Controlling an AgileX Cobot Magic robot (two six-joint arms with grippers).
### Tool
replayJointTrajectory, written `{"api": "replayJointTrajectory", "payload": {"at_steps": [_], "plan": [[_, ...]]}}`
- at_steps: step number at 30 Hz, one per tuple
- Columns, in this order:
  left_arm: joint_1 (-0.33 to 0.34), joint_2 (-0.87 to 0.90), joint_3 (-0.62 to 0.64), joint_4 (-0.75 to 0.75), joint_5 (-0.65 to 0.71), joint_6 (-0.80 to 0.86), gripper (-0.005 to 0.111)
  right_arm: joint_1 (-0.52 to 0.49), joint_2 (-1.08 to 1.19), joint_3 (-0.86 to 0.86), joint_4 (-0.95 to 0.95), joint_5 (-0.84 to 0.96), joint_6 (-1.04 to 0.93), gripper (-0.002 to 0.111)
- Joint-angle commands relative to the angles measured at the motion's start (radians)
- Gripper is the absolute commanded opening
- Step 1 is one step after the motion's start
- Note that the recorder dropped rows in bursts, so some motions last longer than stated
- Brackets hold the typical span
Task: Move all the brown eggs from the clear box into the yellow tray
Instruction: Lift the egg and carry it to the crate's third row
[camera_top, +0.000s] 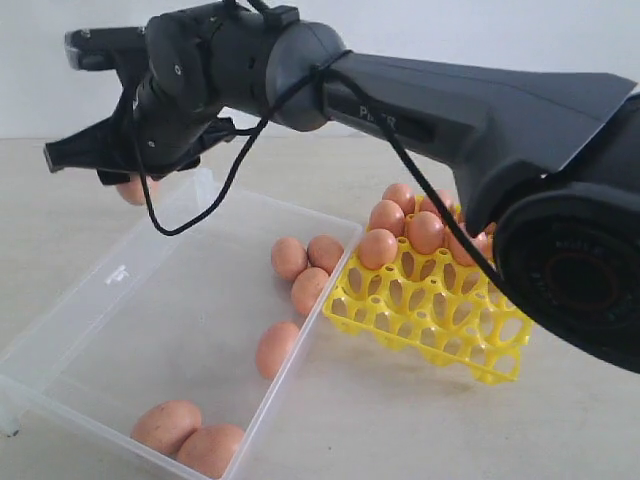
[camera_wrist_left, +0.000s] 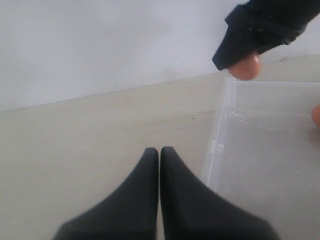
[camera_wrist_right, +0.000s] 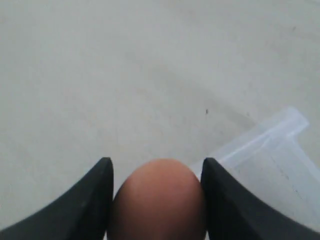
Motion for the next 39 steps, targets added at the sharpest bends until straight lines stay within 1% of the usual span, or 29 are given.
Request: {"api": "replayJointTrajectory", "payload": {"at_steps": [1, 3, 4, 7, 9, 12, 13, 14, 16, 18, 21, 23, 25, 27, 28, 30, 31, 32, 34, 35, 37, 39], "plan": [[-0.002, -0.001, 0.003, -0.004, -0.004, -0.007, 0.001, 0.045, -0.063, 0.162, -0.129, -0.297, 0.185, 0.001], [-0.002, -0.001, 0.003, -0.004, -0.004, -0.007, 0.001, 0.074, -0.106, 0.276, -0.155, -0.487, 0.196, 0.001], [-0.002, -0.001, 0.003, -0.004, -0.004, -0.007, 0.001, 0.087, -0.132, 0.360, -0.180, -0.632, 0.179, 0.001], [-0.002, -0.001, 0.003, -0.004, -0.004, -0.007, 0.001, 0.093, -0.203, 0.545, -0.183, -0.924, 0.114, 0.001], [-0.002, -0.001, 0.003, -0.004, -0.004, -0.007, 0.001, 0.075, -0.242, 0.641, -0.126, -1.002, 0.072, 0.001], [-0.002, -0.001, 0.003, -0.004, -0.004, -0.007, 0.001, 0.007, -0.324, 0.788, 0.074, -1.061, -0.063, 0.001], [-0.002, -0.001, 0.003, -0.004, -0.004, -0.007, 0.001, -0.022, -0.355, 0.854, 0.157, -1.120, -0.099, 0.001], [-0.002, -0.001, 0.003, -0.004, -0.004, -0.007, 0.001, -0.054, -0.388, 0.897, 0.197, -1.167, -0.124, 0.001], [-0.002, -0.001, 0.003, -0.004, -0.004, -0.007, 0.001, -0.130, -0.456, 0.994, 0.243, -1.284, -0.130, 0.001], [-0.002, -0.001, 0.003, -0.004, -0.004, -0.007, 0.001, -0.209, -0.515, 1.065, 0.245, -1.353, -0.091, 0.001], [-0.002, -0.001, 0.003, -0.004, -0.004, -0.007, 0.001, -0.348, -0.587, 1.152, 0.258, -1.379, -0.028, 0.001], [-0.002, -0.001, 0.003, -0.004, -0.004, -0.007, 0.001, -0.444, -0.616, 1.198, 0.327, -1.384, 0.046, 0.001], [-0.002, -0.001, 0.003, -0.004, -0.004, -0.007, 0.001, -0.563, -0.630, 1.247, 0.368, -1.397, 0.118, 0.001], [-0.002, -0.001, 0.003, -0.004, -0.004, -0.007, 0.001, -0.687, -0.636, 1.288, 0.357, -1.418, 0.188, -0.001], [-0.002, -0.001, 0.003, -0.004, -0.004, -0.007, 0.001, -0.749, -0.636, 1.307, 0.328, -1.425, 0.223, 0.000], [-0.002, -0.001, 0.003, -0.004, -0.004, -0.007, 0.001, -0.865, -0.636, 1.331, 0.170, -1.422, 0.280, 0.000], [-0.002, -0.001, 0.003, -0.004, -0.004, -0.007, 0.001, -0.930, -0.636, 1.333, 0.001, -1.422, 0.318, 0.000], [-0.002, -0.001, 0.003, -0.004, -0.004, -0.007, 0.001, -0.991, -0.636, 1.333, -0.219, -1.430, 0.388, 0.000], [-0.002, -0.001, 0.003, -0.004, -0.004, -0.007, 0.001, -1.089, -0.636, 1.323, -0.703, -1.539, 0.590, 0.000], [-0.002, -0.001, 0.003, -0.004, -0.004, -0.007, 0.001, -1.128, -0.636, 1.310, -0.881, -1.615, 0.653, 0.000], [-0.002, -0.001, 0.003, -0.004, -0.004, -0.007, 0.001, -1.166, -0.615, 1.287, -1.016, -1.749, 0.782, 0.000], [-0.002, -0.001, 0.003, -0.004, -0.004, -0.007, 0.001, -1.167, -0.595, 1.275, -1.124, -1.847, 0.820, 0.000]]}}
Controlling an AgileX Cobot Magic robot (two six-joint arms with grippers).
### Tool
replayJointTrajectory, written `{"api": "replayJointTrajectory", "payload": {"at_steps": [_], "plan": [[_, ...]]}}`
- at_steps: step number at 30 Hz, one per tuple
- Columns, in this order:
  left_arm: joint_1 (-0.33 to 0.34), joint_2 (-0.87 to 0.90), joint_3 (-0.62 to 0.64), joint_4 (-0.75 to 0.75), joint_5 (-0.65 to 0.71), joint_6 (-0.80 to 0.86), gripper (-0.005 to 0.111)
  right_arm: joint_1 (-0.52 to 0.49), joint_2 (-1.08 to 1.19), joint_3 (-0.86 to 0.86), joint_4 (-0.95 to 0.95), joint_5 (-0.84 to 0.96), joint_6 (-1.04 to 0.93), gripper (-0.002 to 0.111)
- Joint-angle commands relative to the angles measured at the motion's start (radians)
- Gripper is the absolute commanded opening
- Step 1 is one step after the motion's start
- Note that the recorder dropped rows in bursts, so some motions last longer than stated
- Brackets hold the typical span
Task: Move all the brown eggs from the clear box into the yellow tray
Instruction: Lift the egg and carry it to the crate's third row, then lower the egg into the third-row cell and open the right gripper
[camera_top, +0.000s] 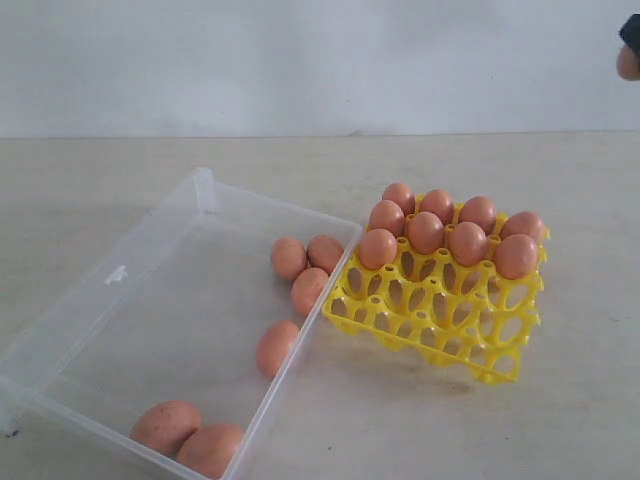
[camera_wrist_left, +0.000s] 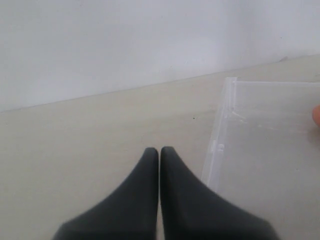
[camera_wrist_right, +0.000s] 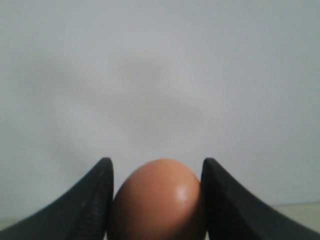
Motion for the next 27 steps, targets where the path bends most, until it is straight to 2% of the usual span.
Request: {"api": "replayJointTrajectory", "payload": {"at_steps": [1, 3, 4, 5, 9, 13, 16, 23, 27], "plan": [[-0.002, -0.001, 0.003, -0.004, -0.004, -0.007, 0.001, -0.025, 0.037, -0.032, -0.428, -0.228, 0.156, 0.000], [-0.002, -0.001, 0.003, -0.004, -0.004, -0.007, 0.001, 0.037, 0.072, -0.033, -0.678, -0.228, 0.199, 0.000], [-0.002, -0.001, 0.003, -0.004, -0.004, -0.007, 0.001, 0.076, 0.088, -0.033, -0.710, -0.225, 0.183, 0.000], [-0.002, -0.001, 0.003, -0.004, -0.004, -0.007, 0.001, 0.158, 0.120, -0.033, -0.705, -0.080, 0.129, 0.000], [-0.002, -0.001, 0.003, -0.004, -0.004, -0.007, 0.001, 0.311, 0.180, -0.033, -0.583, 0.193, 0.021, 0.000], [-0.002, -0.001, 0.003, -0.004, -0.004, -0.007, 0.001, 0.422, 0.228, -0.033, -0.531, 0.217, -0.188, 0.000], [-0.002, -0.001, 0.003, -0.004, -0.004, -0.007, 0.001, 0.430, 0.236, -0.033, -0.420, 0.217, -0.214, 0.000], [-0.002, -0.001, 0.003, -0.004, -0.004, -0.007, 0.001, 0.430, 0.236, -0.033, -0.422, 0.228, -0.186, 0.000], [-0.002, -0.001, 0.003, -0.004, -0.004, -0.007, 0.001, 0.430, 0.236, -0.033, -0.464, 0.228, -0.170, 0.009]]}}
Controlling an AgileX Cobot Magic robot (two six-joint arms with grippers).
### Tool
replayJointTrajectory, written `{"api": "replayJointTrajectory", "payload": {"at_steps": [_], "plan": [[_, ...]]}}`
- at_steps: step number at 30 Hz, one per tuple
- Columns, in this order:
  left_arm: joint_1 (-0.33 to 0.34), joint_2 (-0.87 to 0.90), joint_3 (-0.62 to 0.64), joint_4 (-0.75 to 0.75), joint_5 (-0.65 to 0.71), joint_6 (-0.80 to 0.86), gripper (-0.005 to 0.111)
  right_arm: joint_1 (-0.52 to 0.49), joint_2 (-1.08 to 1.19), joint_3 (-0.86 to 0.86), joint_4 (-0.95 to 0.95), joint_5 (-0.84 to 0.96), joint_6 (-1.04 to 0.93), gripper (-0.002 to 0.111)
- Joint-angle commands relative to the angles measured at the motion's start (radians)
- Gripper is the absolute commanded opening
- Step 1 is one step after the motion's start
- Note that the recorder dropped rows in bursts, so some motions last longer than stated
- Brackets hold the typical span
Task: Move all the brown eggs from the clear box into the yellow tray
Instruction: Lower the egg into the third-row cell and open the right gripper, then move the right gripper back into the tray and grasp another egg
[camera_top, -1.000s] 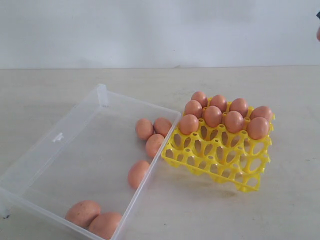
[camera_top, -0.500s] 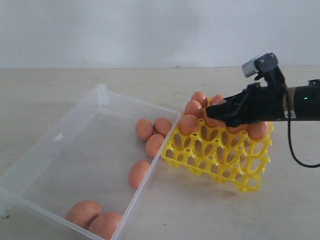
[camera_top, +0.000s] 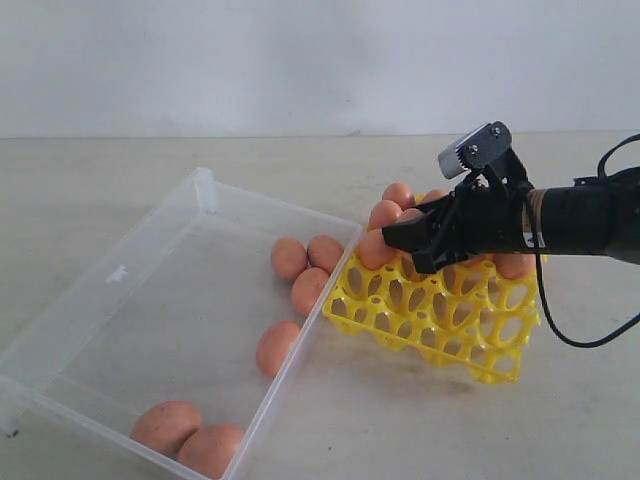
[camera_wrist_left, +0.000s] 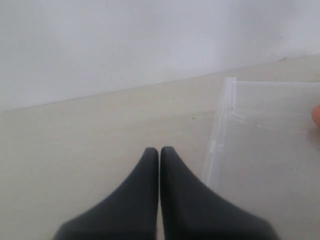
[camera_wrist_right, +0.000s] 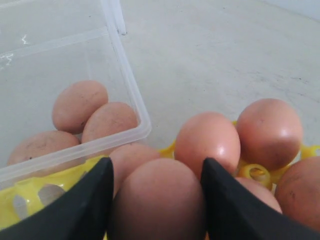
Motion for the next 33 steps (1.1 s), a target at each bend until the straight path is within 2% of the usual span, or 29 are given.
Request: {"api": "replayJointTrajectory", "payload": {"at_steps": [1, 7, 11, 20, 27, 30, 33], "plan": [[-0.002, -0.001, 0.003, -0.004, -0.004, -0.007, 0.001, 0.000, -0.001, -0.005, -0.038, -0.002, 0.020, 0.015], [-0.002, -0.001, 0.003, -0.004, -0.004, -0.007, 0.001, 0.000, -0.001, -0.005, -0.047, -0.002, 0.036, 0.047], [-0.002, -0.001, 0.003, -0.004, -0.004, -0.007, 0.001, 0.000, -0.001, -0.005, -0.047, -0.002, 0.036, 0.057], [-0.002, -0.001, 0.003, -0.004, -0.004, -0.007, 0.001, 0.000, -0.033, -0.005, -0.046, -0.048, 0.036, 0.057], [-0.002, -0.001, 0.003, -0.004, -0.004, -0.007, 0.001, 0.012, -0.178, -0.007, 0.003, -0.246, 0.039, 0.055], [-0.002, -0.001, 0.003, -0.004, -0.004, -0.007, 0.001, 0.096, -0.247, -0.051, 0.057, -0.206, 0.033, 0.043], [-0.002, -0.001, 0.003, -0.004, -0.004, -0.007, 0.001, 0.241, -0.268, -0.165, -0.004, -0.022, 0.033, 0.028]]}}
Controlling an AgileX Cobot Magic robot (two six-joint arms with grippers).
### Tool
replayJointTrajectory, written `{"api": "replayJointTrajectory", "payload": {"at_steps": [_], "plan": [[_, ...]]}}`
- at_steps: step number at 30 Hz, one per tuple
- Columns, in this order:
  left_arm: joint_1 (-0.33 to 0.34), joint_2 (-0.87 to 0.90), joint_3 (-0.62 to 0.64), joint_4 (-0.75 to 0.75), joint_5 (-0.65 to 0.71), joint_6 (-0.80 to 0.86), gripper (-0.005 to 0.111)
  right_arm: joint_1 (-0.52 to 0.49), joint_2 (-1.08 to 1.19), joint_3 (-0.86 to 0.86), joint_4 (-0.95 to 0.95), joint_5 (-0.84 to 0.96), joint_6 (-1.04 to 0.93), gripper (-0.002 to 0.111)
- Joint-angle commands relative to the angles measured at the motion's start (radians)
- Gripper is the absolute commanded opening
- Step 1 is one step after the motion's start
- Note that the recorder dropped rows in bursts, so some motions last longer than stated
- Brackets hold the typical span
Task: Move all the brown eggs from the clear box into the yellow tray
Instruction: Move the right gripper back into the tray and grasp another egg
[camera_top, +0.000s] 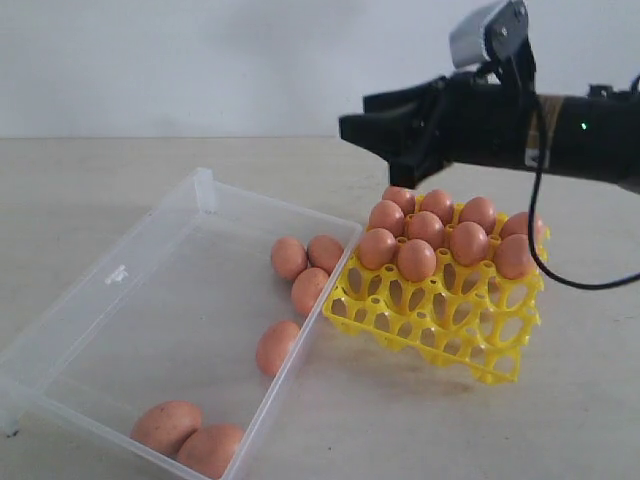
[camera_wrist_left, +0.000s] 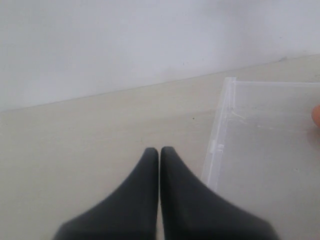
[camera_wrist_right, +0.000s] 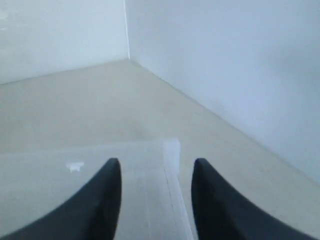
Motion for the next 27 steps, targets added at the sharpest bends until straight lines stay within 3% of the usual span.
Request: {"api": "replayJointTrajectory", "payload": {"at_steps": [1, 4, 7, 9, 11, 15, 17, 20, 22, 27], "plan": [[-0.002, -0.001, 0.003, -0.004, -0.004, -0.007, 0.001, 0.211, -0.038, -0.157, -0.082, 0.274, 0.015, 0.023], [-0.002, -0.001, 0.003, -0.004, -0.004, -0.007, 0.001, 0.408, -0.002, -0.302, -0.135, 0.845, 0.074, 0.009], [-0.002, -0.001, 0.003, -0.004, -0.004, -0.007, 0.001, 0.546, 0.086, -0.433, -0.123, 1.306, -0.054, 0.000], [-0.002, -0.001, 0.003, -0.004, -0.004, -0.007, 0.001, 0.583, 0.159, -0.538, -0.017, 1.545, -0.092, 0.000], [-0.002, -0.001, 0.003, -0.004, -0.004, -0.007, 0.001, 0.588, 0.222, -0.647, 0.218, 1.687, -0.205, 0.000], [-0.002, -0.001, 0.003, -0.004, -0.004, -0.007, 0.001, 0.561, 0.319, -0.854, 0.839, 1.823, -0.727, 0.000], [-0.002, -0.001, 0.003, -0.004, -0.004, -0.007, 0.001, 0.553, 0.364, -0.917, 1.015, 1.864, -0.867, 0.000], [-0.002, -0.001, 0.003, -0.004, -0.004, -0.007, 0.001, 0.551, 0.432, -0.987, 1.039, 1.929, -0.875, 0.002], [-0.002, -0.001, 0.003, -0.004, -0.004, -0.007, 0.001, 0.551, 0.465, -1.011, 1.039, 1.957, -0.873, 0.010], [-0.002, -0.001, 0.003, -0.004, -0.004, -0.007, 0.001, 0.551, 0.523, -1.016, 1.046, 1.935, -0.869, 0.052]]}}
